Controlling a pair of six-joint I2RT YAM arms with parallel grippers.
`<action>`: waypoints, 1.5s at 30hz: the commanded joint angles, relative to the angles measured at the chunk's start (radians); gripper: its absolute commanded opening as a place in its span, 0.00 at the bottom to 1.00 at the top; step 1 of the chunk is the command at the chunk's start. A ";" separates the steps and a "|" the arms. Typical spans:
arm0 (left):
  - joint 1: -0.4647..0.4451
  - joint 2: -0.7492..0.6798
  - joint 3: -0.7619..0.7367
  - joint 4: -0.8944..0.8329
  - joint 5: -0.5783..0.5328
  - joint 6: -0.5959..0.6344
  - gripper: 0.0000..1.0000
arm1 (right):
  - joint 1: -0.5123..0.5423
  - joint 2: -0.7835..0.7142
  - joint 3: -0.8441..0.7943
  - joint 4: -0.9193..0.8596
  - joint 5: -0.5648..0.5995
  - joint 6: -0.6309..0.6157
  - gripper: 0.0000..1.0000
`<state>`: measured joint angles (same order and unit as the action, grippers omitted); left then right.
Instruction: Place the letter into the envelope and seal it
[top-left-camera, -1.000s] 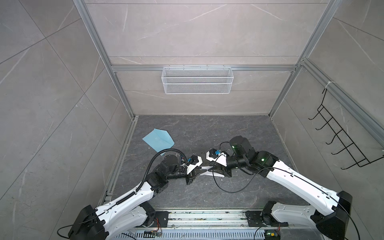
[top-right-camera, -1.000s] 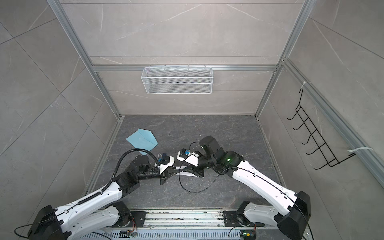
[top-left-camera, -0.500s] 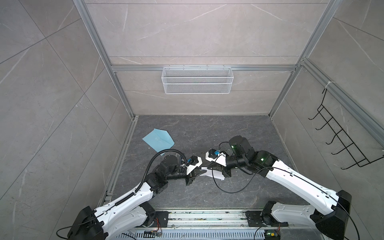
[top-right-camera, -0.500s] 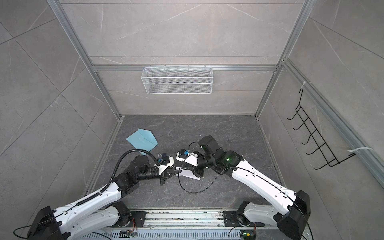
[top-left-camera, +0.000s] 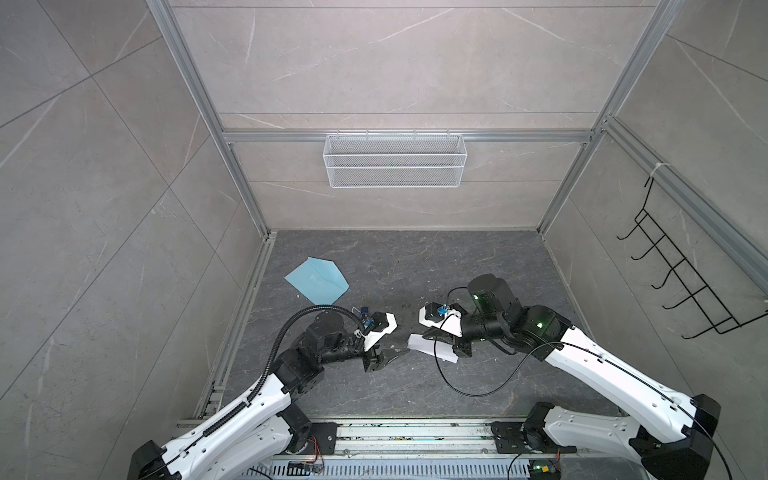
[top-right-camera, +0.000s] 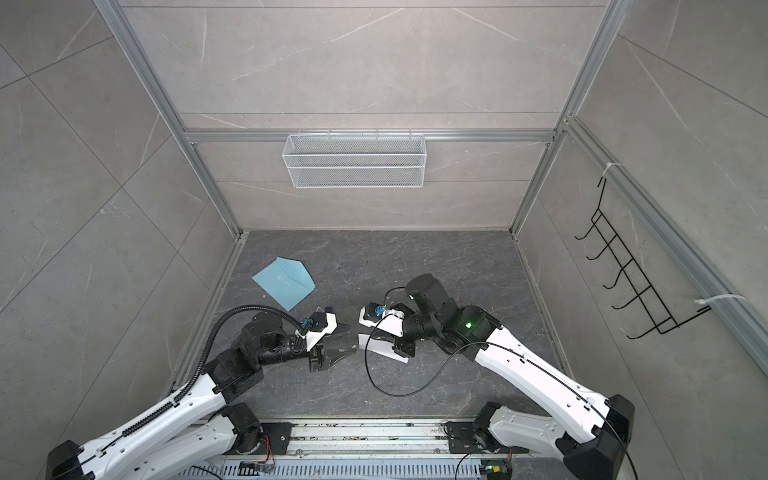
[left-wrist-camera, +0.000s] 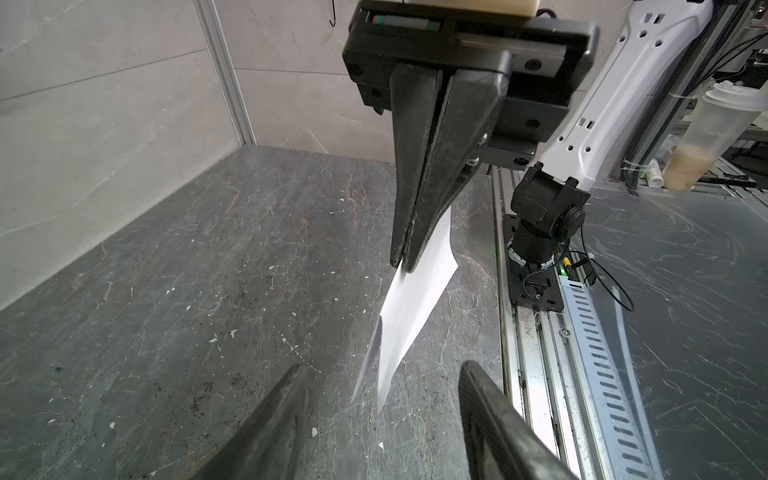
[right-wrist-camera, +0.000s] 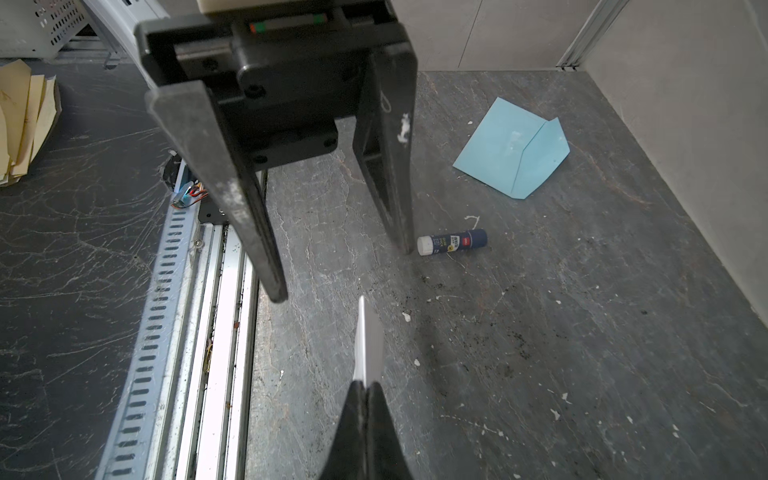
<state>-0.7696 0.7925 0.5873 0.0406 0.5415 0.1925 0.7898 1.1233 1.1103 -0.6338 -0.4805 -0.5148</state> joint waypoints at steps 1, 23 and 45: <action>0.002 -0.002 0.043 -0.013 0.016 0.028 0.62 | 0.004 -0.007 -0.011 -0.020 -0.025 -0.012 0.00; 0.002 0.163 0.082 0.096 0.130 -0.014 0.10 | 0.025 0.040 -0.006 0.017 -0.039 0.022 0.00; 0.003 0.030 0.011 0.058 0.045 0.030 0.00 | -0.044 -0.069 -0.039 -0.080 0.103 0.058 0.09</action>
<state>-0.7696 0.8471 0.6010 0.0891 0.6006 0.1947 0.7555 1.0660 1.0882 -0.6701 -0.3954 -0.4641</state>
